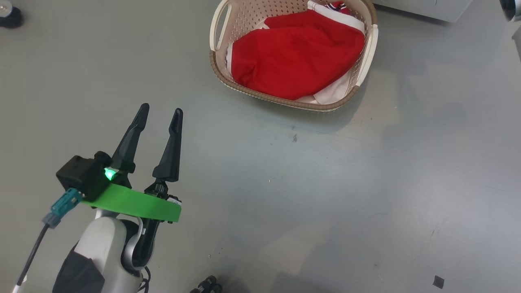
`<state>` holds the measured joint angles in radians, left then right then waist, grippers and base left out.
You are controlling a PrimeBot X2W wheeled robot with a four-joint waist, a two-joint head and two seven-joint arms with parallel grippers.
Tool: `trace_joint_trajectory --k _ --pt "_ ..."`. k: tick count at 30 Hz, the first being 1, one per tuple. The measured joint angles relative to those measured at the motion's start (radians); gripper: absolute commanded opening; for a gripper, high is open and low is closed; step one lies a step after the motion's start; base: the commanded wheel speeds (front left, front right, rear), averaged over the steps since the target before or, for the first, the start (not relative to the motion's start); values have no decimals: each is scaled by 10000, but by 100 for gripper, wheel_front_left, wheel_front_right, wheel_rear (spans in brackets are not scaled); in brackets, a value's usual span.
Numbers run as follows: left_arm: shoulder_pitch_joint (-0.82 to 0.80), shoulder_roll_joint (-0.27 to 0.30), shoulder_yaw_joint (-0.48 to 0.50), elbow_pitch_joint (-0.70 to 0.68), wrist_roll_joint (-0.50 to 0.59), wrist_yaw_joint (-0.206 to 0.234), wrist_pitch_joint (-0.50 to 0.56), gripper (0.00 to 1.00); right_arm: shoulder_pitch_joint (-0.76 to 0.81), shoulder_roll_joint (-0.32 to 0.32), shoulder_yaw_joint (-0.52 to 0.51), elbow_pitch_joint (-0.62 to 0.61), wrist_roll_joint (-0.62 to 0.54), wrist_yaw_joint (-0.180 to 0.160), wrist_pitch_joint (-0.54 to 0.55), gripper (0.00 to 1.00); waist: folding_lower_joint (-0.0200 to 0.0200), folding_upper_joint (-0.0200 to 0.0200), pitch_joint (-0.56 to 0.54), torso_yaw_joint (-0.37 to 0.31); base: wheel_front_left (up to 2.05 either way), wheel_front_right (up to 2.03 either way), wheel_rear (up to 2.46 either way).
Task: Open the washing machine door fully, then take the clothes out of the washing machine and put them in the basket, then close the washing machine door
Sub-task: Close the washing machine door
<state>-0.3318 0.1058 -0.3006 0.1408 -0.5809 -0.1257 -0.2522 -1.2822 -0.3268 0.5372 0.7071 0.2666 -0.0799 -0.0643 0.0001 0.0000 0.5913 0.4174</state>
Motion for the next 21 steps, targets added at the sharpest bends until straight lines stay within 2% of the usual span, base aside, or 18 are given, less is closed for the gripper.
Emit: trace_joint_trajectory --k 11,17,21 --pt "-178 -12 -6 104 -13 0 0 100 -401 109 -142 422 -54 -36 -4 0 0 0 158 115 0 0 0" --pt "-196 -27 13 255 -12 0 0 100 -296 238 -130 734 -44 -109 -500 0 0 0 -27 89 0 0 0" --pt "-216 -29 88 395 -10 0 0 100 314 380 -102 886 65 -94 -932 0 0 0 -299 37 0 0 0"
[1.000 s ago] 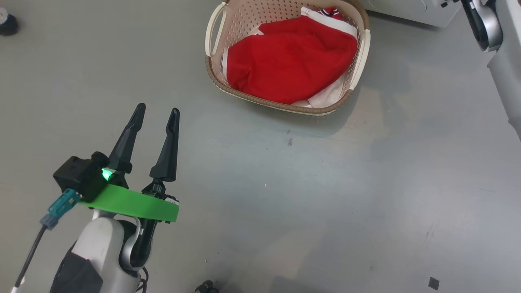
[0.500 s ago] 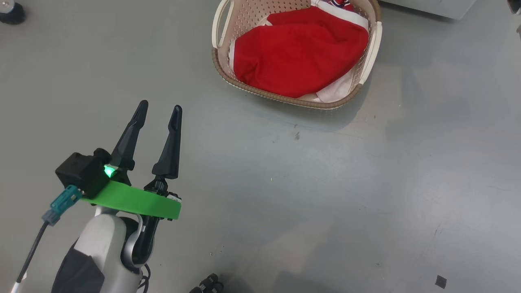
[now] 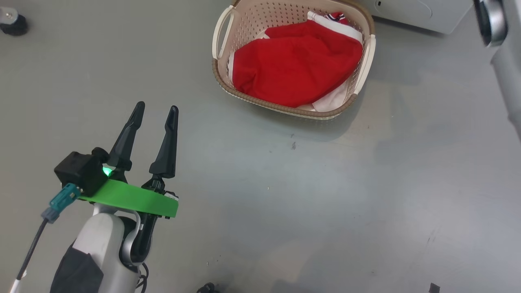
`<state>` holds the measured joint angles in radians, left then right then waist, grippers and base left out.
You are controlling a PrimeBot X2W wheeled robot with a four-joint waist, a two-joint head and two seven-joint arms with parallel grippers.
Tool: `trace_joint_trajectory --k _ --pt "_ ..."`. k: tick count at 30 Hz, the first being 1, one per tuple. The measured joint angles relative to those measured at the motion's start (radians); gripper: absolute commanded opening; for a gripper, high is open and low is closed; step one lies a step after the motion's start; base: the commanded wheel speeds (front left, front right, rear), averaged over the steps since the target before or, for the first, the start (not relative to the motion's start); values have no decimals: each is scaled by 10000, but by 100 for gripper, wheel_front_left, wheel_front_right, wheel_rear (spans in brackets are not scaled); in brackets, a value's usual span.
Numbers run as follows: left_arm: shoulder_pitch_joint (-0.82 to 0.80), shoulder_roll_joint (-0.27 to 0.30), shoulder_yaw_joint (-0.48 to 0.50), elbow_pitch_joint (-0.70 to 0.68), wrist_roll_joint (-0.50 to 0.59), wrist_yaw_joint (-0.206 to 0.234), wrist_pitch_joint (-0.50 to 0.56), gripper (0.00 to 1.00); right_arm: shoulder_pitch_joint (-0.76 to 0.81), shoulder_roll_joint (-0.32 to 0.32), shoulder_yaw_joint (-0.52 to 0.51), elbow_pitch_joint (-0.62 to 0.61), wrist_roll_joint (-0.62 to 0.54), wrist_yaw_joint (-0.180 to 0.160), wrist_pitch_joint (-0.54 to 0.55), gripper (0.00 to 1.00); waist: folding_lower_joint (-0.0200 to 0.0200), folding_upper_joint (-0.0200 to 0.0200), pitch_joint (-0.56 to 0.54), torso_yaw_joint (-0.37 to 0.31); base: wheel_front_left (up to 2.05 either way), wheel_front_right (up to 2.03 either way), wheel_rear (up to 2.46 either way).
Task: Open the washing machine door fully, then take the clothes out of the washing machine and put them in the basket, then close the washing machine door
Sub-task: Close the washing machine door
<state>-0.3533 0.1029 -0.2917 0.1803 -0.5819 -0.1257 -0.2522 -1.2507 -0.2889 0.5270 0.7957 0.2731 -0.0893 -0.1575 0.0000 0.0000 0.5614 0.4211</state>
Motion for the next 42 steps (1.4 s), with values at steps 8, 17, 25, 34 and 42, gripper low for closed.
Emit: trace_joint_trajectory --k 8,17,25,34,42 --pt "7 36 40 236 157 0 0 100 1800 621 -52 4 617 207 -780 0 0 0 -793 -220 0 0 0" --pt "360 251 232 454 554 0 0 100 4087 1195 -560 -514 1463 190 -945 0 0 0 -1899 -725 0 0 0" --pt "911 378 495 623 786 0 0 100 5822 1346 -1172 -1592 1739 15 -945 0 0 0 -2861 -1436 0 0 0" --pt "1468 332 830 658 928 0 0 100 7535 1348 -2194 -3333 1753 -192 -945 0 0 0 -3785 -2263 0 0 0" --pt "1843 146 1030 667 1099 0 0 100 9118 1337 -2857 -4303 1647 -280 -945 0 0 0 -4421 -2811 0 0 0"
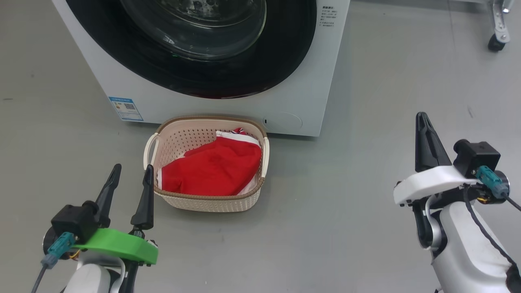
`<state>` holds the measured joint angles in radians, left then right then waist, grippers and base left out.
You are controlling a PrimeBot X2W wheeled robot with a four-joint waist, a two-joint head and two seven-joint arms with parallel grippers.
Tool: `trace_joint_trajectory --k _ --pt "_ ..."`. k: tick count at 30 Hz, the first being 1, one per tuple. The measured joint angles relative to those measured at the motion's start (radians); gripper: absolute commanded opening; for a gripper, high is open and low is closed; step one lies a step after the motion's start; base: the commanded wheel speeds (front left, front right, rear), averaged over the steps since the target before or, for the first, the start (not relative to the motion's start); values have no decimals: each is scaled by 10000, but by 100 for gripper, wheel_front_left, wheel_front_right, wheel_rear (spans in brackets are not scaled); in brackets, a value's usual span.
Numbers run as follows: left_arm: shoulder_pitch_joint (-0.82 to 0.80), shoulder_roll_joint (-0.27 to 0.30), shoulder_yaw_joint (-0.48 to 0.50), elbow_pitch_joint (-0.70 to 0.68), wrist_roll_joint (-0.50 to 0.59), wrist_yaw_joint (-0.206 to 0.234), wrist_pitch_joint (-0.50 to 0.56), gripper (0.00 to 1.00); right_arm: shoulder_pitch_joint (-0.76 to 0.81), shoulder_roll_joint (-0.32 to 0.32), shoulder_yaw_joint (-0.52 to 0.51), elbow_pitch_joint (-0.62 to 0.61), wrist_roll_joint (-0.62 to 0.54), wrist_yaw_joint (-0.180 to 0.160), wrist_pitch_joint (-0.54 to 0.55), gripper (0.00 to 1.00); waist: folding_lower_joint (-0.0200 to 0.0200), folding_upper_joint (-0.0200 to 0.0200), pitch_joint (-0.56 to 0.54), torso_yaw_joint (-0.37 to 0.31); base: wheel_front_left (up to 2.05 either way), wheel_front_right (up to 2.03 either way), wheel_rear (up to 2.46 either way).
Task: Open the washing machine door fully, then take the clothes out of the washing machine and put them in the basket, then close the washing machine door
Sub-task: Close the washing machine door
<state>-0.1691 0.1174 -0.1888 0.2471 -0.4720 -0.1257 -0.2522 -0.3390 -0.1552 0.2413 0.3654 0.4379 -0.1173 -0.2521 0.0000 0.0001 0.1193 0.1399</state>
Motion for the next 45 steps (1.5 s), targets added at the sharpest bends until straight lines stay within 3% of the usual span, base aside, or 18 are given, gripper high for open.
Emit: trace_joint_trajectory --k 11,12,13,14,15,45 --pt "377 -144 13 81 151 0 0 100 1790 63 -466 -947 -215 -12 0 0 0 0 -519 -422 0 0 0" --pt "382 -150 15 81 178 0 0 100 1911 63 -470 -1009 -309 -12 0 11 0 0 -538 -434 0 0 0" --pt "384 -159 15 79 180 0 0 100 2020 63 -476 -1066 -414 -12 0 44 0 0 -557 -439 0 0 0" --pt "388 -163 15 77 199 0 0 100 2122 73 -502 -1160 -516 -13 0 92 0 0 -572 -442 0 0 0" --pt "401 -167 15 75 249 0 0 100 2209 94 -552 -1271 -579 -13 0 100 0 0 -583 -444 0 0 0" --pt "687 -316 -33 144 811 0 0 100 3604 541 -878 -2479 -1154 -15 0 100 0 0 -927 -415 0 0 0"
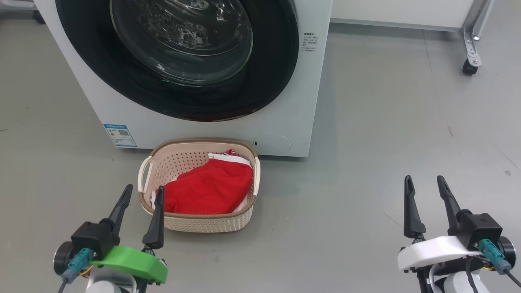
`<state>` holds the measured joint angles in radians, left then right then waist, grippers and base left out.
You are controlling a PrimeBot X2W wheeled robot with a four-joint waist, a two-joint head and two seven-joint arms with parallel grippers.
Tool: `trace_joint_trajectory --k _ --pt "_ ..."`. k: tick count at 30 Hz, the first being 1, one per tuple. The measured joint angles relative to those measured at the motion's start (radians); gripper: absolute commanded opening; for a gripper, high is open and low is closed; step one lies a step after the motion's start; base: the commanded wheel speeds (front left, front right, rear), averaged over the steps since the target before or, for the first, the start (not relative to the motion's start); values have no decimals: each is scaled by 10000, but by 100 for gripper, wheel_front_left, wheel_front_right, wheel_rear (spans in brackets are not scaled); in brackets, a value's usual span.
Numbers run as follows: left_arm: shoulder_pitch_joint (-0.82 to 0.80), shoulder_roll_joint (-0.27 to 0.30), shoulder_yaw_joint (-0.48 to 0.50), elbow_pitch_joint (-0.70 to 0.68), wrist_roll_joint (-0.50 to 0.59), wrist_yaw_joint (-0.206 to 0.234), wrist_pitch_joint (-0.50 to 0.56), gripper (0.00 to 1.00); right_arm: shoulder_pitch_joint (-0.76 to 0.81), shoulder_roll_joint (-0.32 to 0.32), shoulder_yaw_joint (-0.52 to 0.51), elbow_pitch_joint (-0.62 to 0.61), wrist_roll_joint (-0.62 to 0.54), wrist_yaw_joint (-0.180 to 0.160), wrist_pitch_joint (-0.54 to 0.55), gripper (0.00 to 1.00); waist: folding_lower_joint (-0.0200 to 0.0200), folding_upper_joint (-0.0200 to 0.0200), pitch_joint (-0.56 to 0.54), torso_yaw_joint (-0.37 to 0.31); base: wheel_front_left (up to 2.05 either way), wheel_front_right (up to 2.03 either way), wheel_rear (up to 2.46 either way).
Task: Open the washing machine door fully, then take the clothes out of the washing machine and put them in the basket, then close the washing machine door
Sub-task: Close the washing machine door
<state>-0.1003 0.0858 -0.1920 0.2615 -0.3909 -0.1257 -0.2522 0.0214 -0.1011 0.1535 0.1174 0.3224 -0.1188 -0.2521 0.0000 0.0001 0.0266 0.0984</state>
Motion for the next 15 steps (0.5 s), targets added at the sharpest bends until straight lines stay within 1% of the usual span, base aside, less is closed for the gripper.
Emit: trace_joint_trajectory --k 8,15 --pt "11 -4 6 -6 27 0 0 100 98 50 -21 -159 -17 0 0 100 0 0 7 12 0 0 0" --pt "158 -100 79 31 -813 0 0 100 210 86 -42 -263 -84 0 0 100 0 0 50 -6 0 0 0"
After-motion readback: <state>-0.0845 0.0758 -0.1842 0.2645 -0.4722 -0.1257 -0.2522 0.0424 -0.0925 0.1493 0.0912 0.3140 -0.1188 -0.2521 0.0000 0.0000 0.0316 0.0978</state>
